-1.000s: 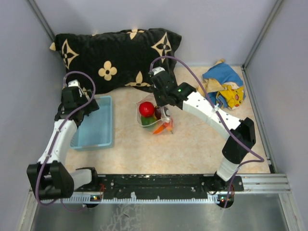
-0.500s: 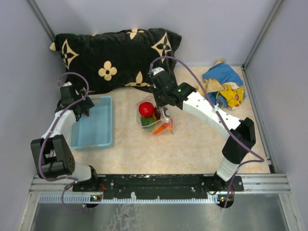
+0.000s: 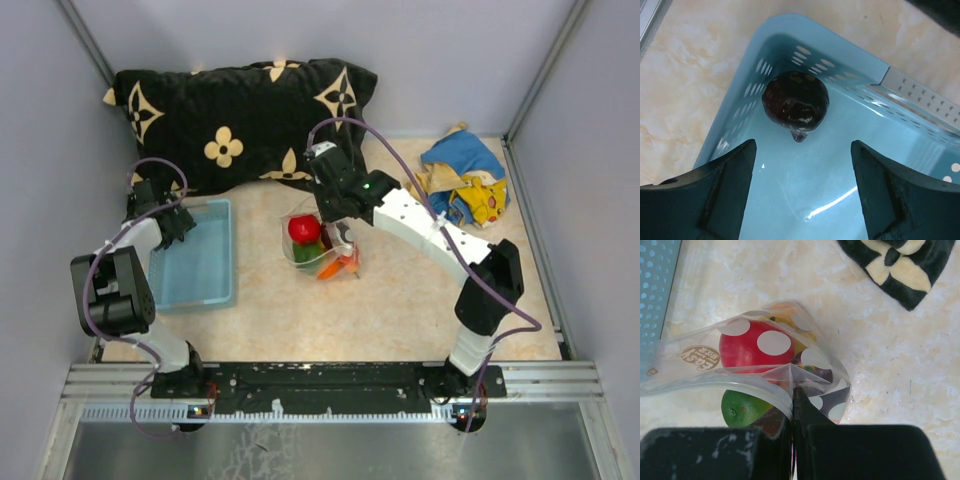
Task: Place the food in the zip-top bag and seal the zipper
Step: Pick up the fake fruit from the bin.
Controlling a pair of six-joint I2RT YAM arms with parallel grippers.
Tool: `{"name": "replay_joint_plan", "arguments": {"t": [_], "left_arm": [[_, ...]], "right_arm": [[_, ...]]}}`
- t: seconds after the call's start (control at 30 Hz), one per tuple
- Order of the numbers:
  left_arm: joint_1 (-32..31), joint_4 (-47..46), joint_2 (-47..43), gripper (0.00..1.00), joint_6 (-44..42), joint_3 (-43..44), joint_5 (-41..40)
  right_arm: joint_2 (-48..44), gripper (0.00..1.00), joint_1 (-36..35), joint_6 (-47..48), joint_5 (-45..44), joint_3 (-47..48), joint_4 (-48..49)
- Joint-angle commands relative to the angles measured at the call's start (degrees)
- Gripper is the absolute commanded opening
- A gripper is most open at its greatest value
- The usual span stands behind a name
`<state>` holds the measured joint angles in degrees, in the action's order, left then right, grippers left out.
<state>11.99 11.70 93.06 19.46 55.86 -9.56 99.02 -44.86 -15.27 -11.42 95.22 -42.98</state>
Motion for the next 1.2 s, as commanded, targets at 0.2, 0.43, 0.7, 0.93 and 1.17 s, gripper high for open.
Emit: {"name": "replay_joint_plan", "arguments": {"t": [0.2, 0.43, 0.7, 0.93, 1.17], "left_arm": [[0.2, -3.3, 5.5, 0.84, 0.3, 3.7, -2.7], [0.1, -3.0, 9.5, 0.8, -1.6, 5.1, -3.6], [-0.6, -2.9, 10.7, 0.75, -3.7, 5.8, -5.4], [-3.6, -3.4, 11.4, 0.7, -6.6, 6.2, -6.5], [-5.8, -3.4, 10.8, 0.67, -8.5, 6.6, -4.3]], "right_arm": [[1.1, 0.0, 0.2, -1.1, 1.0, 4.4, -1.2], [1.7, 0.0, 0.1, -1.3, 1.4, 4.3, -1.3], [2.1, 0.0, 0.2, -1.5, 2.3, 4.6, -1.2], [1.7, 0.0, 0.3, -1.7, 2.4, 4.2, -1.1], [1.4, 0.0, 0.2, -1.9, 2.4, 4.3, -1.2]]}}
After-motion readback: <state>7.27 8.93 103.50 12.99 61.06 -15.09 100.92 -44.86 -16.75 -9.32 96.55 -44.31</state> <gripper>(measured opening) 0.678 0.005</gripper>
